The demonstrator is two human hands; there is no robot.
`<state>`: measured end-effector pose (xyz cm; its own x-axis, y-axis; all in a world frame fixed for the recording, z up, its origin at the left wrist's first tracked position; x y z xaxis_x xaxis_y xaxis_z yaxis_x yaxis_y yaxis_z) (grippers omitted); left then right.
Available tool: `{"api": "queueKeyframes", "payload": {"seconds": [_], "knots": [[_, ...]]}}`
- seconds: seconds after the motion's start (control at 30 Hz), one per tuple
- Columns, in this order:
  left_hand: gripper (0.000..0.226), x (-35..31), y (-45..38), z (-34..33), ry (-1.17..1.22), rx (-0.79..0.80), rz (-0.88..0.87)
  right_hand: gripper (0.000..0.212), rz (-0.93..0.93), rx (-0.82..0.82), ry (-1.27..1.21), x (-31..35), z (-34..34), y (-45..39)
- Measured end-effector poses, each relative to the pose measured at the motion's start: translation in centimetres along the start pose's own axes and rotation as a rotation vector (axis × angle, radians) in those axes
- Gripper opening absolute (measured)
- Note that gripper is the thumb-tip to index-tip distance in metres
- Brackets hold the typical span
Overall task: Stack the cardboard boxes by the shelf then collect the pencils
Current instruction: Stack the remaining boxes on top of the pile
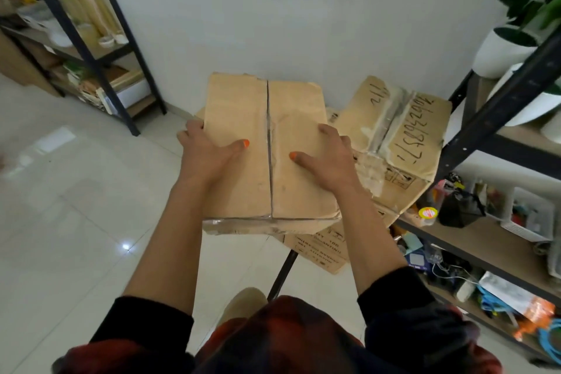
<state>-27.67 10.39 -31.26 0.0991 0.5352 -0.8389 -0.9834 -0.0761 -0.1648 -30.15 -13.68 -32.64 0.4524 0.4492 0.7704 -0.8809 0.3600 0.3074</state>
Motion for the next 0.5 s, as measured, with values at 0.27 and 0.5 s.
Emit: {"api": "queueKeyframes", "payload": {"seconds": [0.27,0.5], "knots": [[0.091,1.3,-11.2,-1.1,0.031,0.081,-0.051,0.076,0.01,-0.137,0.035,4.6,-0.8,-6.5],[0.097,2.5,-19.6,-4.2,0.123,0.255,-0.103,0.074,-0.101,-0.258,0.045,6.6,-1.7,-12.1]]}}
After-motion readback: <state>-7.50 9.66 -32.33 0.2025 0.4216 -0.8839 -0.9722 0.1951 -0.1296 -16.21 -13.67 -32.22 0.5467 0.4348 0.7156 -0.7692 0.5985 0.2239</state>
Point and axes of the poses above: each hand's wrist, its own y-axis away from the middle knuckle, its own z-axis out of the back of the hand, x = y × z, the point moved 3 cm from there along -y, towards the middle knuckle, and after that the axes turned 15 degrees about -z, right-handed, at the moved point
